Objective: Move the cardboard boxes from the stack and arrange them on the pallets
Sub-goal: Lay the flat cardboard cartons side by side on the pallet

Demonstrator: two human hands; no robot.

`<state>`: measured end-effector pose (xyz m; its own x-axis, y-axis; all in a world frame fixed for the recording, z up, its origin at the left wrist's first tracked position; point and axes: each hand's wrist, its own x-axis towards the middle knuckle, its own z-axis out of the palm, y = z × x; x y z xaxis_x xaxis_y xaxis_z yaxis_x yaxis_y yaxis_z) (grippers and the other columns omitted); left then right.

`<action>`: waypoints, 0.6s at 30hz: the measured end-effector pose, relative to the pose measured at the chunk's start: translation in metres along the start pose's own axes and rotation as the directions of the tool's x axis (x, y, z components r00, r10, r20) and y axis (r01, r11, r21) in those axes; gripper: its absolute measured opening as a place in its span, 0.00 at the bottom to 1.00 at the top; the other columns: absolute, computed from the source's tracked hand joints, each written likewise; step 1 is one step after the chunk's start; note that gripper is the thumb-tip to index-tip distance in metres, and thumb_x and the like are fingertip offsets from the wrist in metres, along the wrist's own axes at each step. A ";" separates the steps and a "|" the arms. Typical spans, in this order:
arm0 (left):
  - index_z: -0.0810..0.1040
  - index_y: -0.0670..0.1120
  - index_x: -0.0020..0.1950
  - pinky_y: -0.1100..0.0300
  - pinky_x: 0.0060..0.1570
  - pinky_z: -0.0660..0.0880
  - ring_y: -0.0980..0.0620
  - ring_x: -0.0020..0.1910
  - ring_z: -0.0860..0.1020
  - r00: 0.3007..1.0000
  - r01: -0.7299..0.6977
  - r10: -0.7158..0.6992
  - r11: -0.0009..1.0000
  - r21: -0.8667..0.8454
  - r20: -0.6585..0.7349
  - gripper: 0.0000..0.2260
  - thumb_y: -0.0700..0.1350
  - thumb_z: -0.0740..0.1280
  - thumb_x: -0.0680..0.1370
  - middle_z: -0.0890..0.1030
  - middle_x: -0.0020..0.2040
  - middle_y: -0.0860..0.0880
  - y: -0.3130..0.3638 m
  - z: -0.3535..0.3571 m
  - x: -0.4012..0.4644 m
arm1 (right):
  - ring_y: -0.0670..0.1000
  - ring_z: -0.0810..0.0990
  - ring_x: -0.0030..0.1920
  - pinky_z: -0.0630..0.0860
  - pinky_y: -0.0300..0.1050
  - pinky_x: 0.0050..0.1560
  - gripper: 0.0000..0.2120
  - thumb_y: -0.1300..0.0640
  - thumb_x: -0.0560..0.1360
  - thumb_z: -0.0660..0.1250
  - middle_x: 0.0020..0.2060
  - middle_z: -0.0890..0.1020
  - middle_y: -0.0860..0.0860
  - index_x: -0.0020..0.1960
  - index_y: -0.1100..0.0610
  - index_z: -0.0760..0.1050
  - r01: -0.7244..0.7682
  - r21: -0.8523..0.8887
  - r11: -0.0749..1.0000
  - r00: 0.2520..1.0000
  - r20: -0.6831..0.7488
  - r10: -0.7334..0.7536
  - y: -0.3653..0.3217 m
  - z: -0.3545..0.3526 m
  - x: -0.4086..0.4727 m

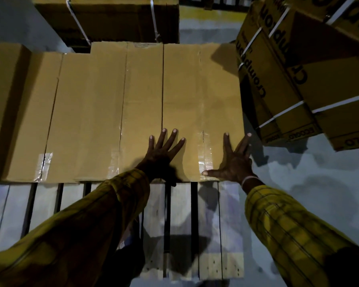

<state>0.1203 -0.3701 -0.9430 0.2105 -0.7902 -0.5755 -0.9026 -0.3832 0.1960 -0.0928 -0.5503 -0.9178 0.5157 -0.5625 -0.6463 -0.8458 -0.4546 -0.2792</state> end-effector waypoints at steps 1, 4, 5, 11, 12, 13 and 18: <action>0.29 0.57 0.80 0.27 0.74 0.37 0.36 0.77 0.27 1.000 0.000 0.000 1.000 0.008 -0.013 0.70 0.72 0.78 0.58 0.26 0.79 0.46 0.000 0.000 0.000 | 0.74 0.27 0.76 0.52 0.78 0.73 0.77 0.21 0.51 0.77 0.70 0.14 0.58 0.78 0.36 0.24 0.015 -0.038 0.999 1.000 0.008 -0.015 0.001 0.001 -0.002; 0.30 0.56 0.81 0.29 0.73 0.35 0.37 0.77 0.26 1.000 -0.001 0.001 1.000 0.013 0.013 0.70 0.71 0.79 0.58 0.25 0.79 0.46 0.001 -0.004 0.001 | 0.75 0.24 0.74 0.49 0.80 0.73 0.77 0.21 0.52 0.76 0.71 0.15 0.58 0.79 0.39 0.24 0.023 -0.134 0.991 1.000 0.001 -0.023 0.003 0.007 -0.006; 0.29 0.57 0.80 0.29 0.73 0.34 0.37 0.76 0.25 1.000 0.002 -0.002 1.000 0.009 0.017 0.70 0.71 0.79 0.58 0.25 0.79 0.46 0.000 -0.002 0.002 | 0.74 0.23 0.74 0.48 0.80 0.73 0.77 0.20 0.52 0.75 0.71 0.15 0.58 0.79 0.39 0.24 0.026 -0.146 0.989 1.000 0.000 -0.026 0.004 0.009 -0.006; 0.32 0.56 0.81 0.29 0.75 0.39 0.37 0.77 0.26 0.996 0.014 -0.016 1.000 0.023 0.089 0.67 0.62 0.82 0.63 0.25 0.78 0.47 0.006 -0.019 -0.001 | 0.74 0.21 0.72 0.46 0.80 0.73 0.77 0.22 0.52 0.77 0.71 0.15 0.57 0.79 0.38 0.24 0.019 -0.161 0.987 0.998 0.070 -0.008 0.001 -0.005 -0.006; 0.34 0.55 0.82 0.30 0.76 0.41 0.37 0.77 0.28 0.992 0.014 -0.014 1.000 -0.005 0.128 0.66 0.61 0.81 0.64 0.26 0.79 0.47 0.007 -0.026 -0.004 | 0.74 0.22 0.73 0.47 0.80 0.73 0.75 0.23 0.54 0.77 0.72 0.16 0.57 0.79 0.38 0.25 0.021 -0.172 0.985 0.994 0.106 -0.003 -0.001 -0.010 -0.010; 0.36 0.54 0.83 0.31 0.77 0.43 0.38 0.78 0.30 0.985 0.013 -0.003 0.998 -0.058 0.174 0.63 0.60 0.81 0.65 0.29 0.80 0.47 0.008 -0.033 -0.009 | 0.74 0.24 0.74 0.47 0.79 0.74 0.74 0.24 0.56 0.77 0.73 0.17 0.58 0.80 0.38 0.27 0.026 -0.171 0.985 0.988 0.152 0.000 -0.002 -0.016 -0.015; 0.36 0.60 0.80 0.46 0.81 0.49 0.42 0.83 0.44 0.963 0.008 0.087 0.936 -0.351 0.254 0.53 0.61 0.76 0.73 0.41 0.84 0.46 0.023 -0.046 -0.085 | 0.64 0.34 0.82 0.47 0.65 0.81 0.73 0.15 0.50 0.69 0.81 0.32 0.56 0.84 0.41 0.39 0.104 0.043 0.994 0.947 0.302 -0.112 -0.013 -0.015 -0.095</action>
<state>0.0990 -0.3341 -0.8533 0.0294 -0.6730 -0.7391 -0.7119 -0.5331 0.4571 -0.1283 -0.5010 -0.8422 0.5414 -0.2726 -0.7953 -0.7927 -0.4808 -0.3748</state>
